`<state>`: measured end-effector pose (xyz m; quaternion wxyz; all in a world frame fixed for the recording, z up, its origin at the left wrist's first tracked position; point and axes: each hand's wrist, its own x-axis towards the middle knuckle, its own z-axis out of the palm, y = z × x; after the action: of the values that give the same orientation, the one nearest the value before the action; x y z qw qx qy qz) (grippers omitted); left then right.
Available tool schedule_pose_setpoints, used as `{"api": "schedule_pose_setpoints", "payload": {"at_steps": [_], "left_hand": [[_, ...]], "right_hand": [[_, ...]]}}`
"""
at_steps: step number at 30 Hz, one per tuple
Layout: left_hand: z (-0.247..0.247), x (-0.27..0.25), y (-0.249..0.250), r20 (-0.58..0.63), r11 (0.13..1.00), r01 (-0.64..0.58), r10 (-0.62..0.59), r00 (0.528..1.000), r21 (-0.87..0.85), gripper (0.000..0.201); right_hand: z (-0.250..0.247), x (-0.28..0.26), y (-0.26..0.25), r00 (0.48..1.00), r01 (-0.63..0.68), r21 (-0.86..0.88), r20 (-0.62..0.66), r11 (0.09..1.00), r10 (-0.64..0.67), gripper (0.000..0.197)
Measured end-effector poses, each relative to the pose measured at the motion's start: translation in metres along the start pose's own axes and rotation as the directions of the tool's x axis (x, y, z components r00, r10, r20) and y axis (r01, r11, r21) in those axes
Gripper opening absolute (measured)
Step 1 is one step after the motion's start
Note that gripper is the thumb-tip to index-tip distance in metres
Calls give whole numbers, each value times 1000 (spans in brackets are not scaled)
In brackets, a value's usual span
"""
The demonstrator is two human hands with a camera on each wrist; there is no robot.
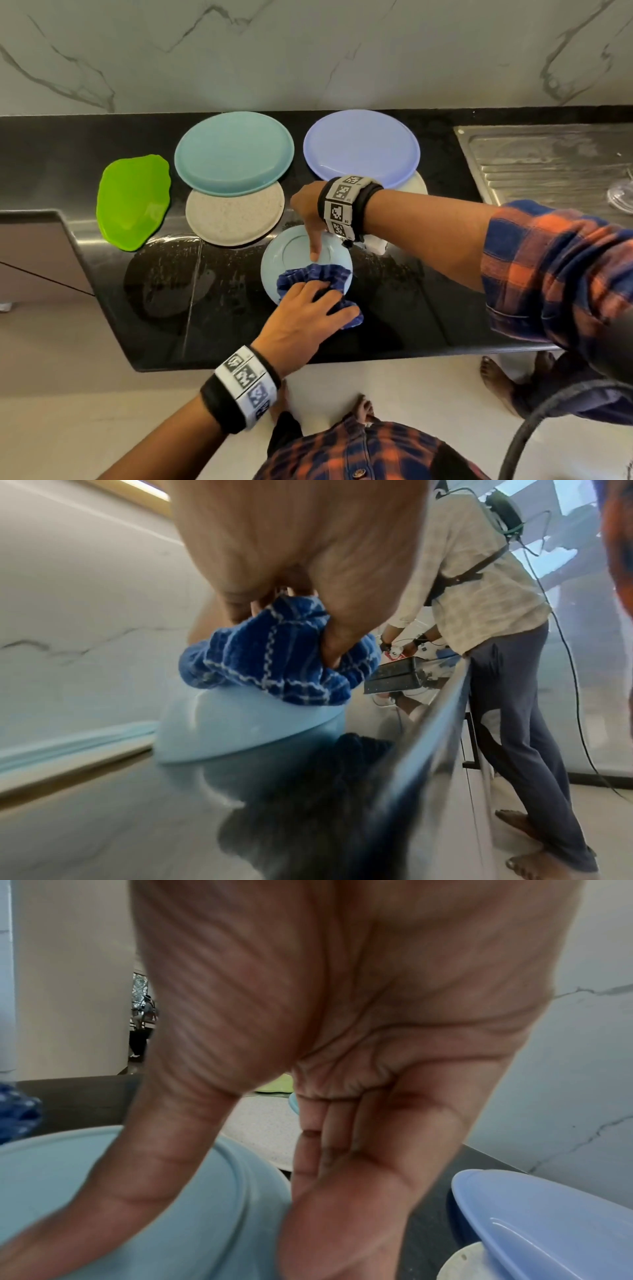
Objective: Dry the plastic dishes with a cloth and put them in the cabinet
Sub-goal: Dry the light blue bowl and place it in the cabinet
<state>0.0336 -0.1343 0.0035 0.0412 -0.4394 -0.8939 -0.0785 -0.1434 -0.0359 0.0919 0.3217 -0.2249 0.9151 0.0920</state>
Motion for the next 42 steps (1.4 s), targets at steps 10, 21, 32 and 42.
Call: {"api": "schedule_pose_setpoints", "payload": {"at_steps": [10,21,32,42], "left_hand": [[-11,-45,-61,-34,634,448,-599,800,-630,57],[-44,60,-139,316,679,532,-428,847,-506,58],[-32,104,-145,352,777,494,-370,860,-389,40],[-24,15,-101,168,550,703,-721,672,-451,37]], "right_hand": [[22,-16,17,992,65,79,-109,995,-56,52],[45,-27,23,981,-1,277,-187,961,55,53],[67,-35,23,933,-77,428,-287,901,216,59],[80,-35,24,919,-90,500,-293,861,265,58]]}}
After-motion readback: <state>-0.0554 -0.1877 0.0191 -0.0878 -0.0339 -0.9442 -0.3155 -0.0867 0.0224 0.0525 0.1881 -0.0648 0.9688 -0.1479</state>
